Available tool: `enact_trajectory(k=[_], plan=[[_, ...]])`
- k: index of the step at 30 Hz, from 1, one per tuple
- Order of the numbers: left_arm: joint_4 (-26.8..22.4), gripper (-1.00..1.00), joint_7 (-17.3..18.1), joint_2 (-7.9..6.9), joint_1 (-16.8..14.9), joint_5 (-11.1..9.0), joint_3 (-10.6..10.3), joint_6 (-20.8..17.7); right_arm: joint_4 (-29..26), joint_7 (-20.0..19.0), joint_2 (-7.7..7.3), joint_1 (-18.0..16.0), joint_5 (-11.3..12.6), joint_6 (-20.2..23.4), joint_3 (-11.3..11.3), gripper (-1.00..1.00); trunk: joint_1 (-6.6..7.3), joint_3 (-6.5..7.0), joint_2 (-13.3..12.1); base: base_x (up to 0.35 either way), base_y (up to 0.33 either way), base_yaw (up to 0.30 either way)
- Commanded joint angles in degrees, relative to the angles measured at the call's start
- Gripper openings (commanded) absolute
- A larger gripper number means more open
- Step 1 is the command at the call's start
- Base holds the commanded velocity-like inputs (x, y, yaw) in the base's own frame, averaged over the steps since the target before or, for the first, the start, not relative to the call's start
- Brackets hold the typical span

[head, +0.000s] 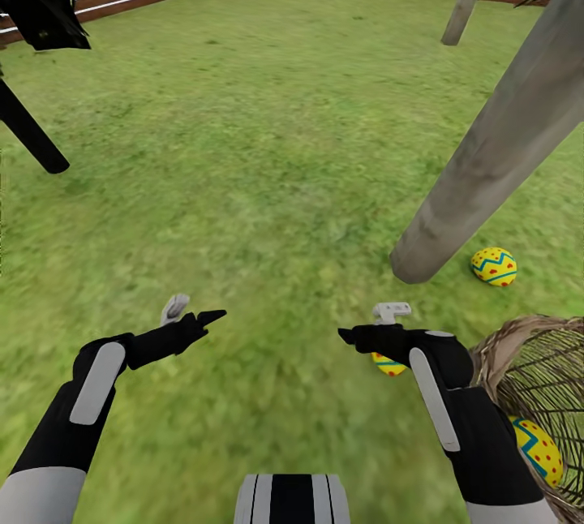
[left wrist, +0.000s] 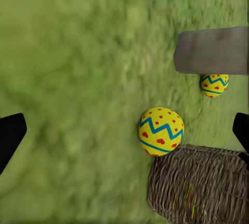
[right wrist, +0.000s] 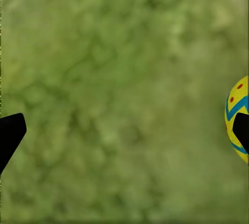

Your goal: Take the three Easter eggs out of the wicker basket on the lawn in the garden, then place them on the lawn next to a single tree (choose any tree) so that all three eggs are next to the same tree and none are left in the basket.

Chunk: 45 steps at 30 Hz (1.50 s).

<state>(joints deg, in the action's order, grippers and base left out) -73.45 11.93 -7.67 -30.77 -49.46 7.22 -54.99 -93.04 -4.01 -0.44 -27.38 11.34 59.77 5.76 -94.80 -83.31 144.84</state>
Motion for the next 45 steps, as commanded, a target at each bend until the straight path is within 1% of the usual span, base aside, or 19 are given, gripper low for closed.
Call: enact_trajectory(k=[1,6,11,13,15,18,19,21,22,23,24,28,36,37,39,40,42,43,45], plan=[[0.0,1.0,0.3,-0.23,0.3,0.5,0.1,-0.2,0.1,-0.2,-0.21,0.3,-0.2,0.2,0.2,1.0,0.03,0.19,0.0,0.0,0.0,0.0],[0.1,1.0,-0.1,-0.63,1.8,0.7,0.1,-0.1,0.3,-0.4,-0.59,1.2,-0.3,0.2,0.8,1.0,0.16,1.3,-0.1,0.0,0.0,0.0],[1.4,1.0,-0.1,-0.74,1.9,0.7,0.1,0.0,0.3,-0.5,-0.74,2.2,-0.3,0.0,1.1,1.0,0.29,2.41,-0.1,0.0,0.0,0.0],[2.9,1.0,-0.1,-0.68,2.2,0.8,0.1,0.0,0.3,-0.9,-0.78,3.6,-0.3,-2.8,1.1,1.0,0.34,2.85,-0.2,0.0,0.0,0.0],[3.9,1.0,0.0,-0.61,3.9,0.9,0.0,1.4,0.3,-3.3,-0.82,4.1,-0.3,-5.7,1.0,1.0,0.39,3.29,-0.2,0.0,0.0,0.0],[4.4,1.0,0.6,-0.76,6.5,0.7,0.1,5.8,0.3,-8.3,-1.05,4.4,-0.4,-7.9,0.4,1.0,0.47,3.96,-0.2,0.0,0.0,-0.016],[4.5,1.0,0.6,-0.76,6.9,0.7,0.0,6.7,0.3,-9.1,-1.52,4.4,-0.4,-8.2,0.3,1.0,0.5,4.18,-0.2,0.0,0.0,-0.101],[6.0,1.0,0.6,-0.82,7.5,1.0,-0.5,8.0,0.3,-11.6,-3.7,4.4,-0.3,-8.4,0.2,1.0,0.55,4.62,-0.3,0.0,0.0,-0.196],[7.6,1.0,0.6,-0.82,7.6,1.1,-0.6,8.4,0.3,-15.5,-4.57,4.3,-0.3,-8.4,0.2,1.0,0.57,4.85,-0.3,0.0,0.0,-0.244],[8.4,1.0,0.6,-0.79,7.6,1.1,-0.6,8.5,0.3,-18.1,-5.04,4.3,-0.4,-8.6,0.2,1.0,0.6,5.07,-0.3,0.0,0.0,-0.255],[8.8,1.0,0.6,-0.76,7.7,1.1,-0.6,8.6,0.3,-19.3,-5.2,4.3,-0.4,-8.7,0.2,1.0,0.63,5.29,-0.3,0.0,0.0,-0.26],[9.0,1.0,0.1,-0.68,7.7,1.1,-0.6,8.6,0.3,-19.9,-5.21,4.4,-0.4,-8.8,0.2,1.0,0.73,6.17,-0.4,0.0,0.0,-0.178],[9.4,1.0,0.0,-0.69,7.7,1.1,-0.3,8.6,0.3,-20.0,-5.14,4.5,-0.4,-8.8,0.8,1.0,0.93,7.95,-0.5,0.0,0.0,-0.018],[10.4,1.0,-0.1,-0.89,7.7,1.2,-0.2,8.6,0.3,-20.1,-5.39,4.5,-0.4,-8.8,0.5,1.0,0.96,8.17,-0.5,0.0,0.0,0.0],[12.6,1.0,-0.1,-1.47,7.7,1.1,0.0,9.2,0.3,-20.7,-7.91,4.2,-0.3,-8.7,0.2,1.0,1.01,8.61,-0.5,0.0,0.0,0.0],[13.2,1.0,-0.1,-1.59,7.7,1.1,0.0,9.8,0.3,-22.2,-8.97,4.2,-0.3,-8.6,-0.1,1.0,1.04,8.83,-0.5,0.0,0.0,0.0],[13.9,1.0,-0.1,-1.73,7.7,1.1,0.0,10.5,0.3,-27.7,-10.2,4.0,-0.3,-8.5,-0.9,1.0,1.09,9.28,-0.5,0.0,0.0,0.0],[14.1,1.0,-0.1,-1.75,7.6,1.1,0.0,10.8,0.3,-31.2,-10.61,3.9,-0.3,-8.4,-1.9,1.0,1.12,9.5,-0.6,0.0,0.0,0.0],[14.1,1.0,-0.1,-1.71,7.7,1.0,0.1,11.0,0.3,-33.4,-10.83,3.9,-0.3,-8.3,-2.6,1.0,1.14,9.72,-0.6,0.0,0.0,0.0]])
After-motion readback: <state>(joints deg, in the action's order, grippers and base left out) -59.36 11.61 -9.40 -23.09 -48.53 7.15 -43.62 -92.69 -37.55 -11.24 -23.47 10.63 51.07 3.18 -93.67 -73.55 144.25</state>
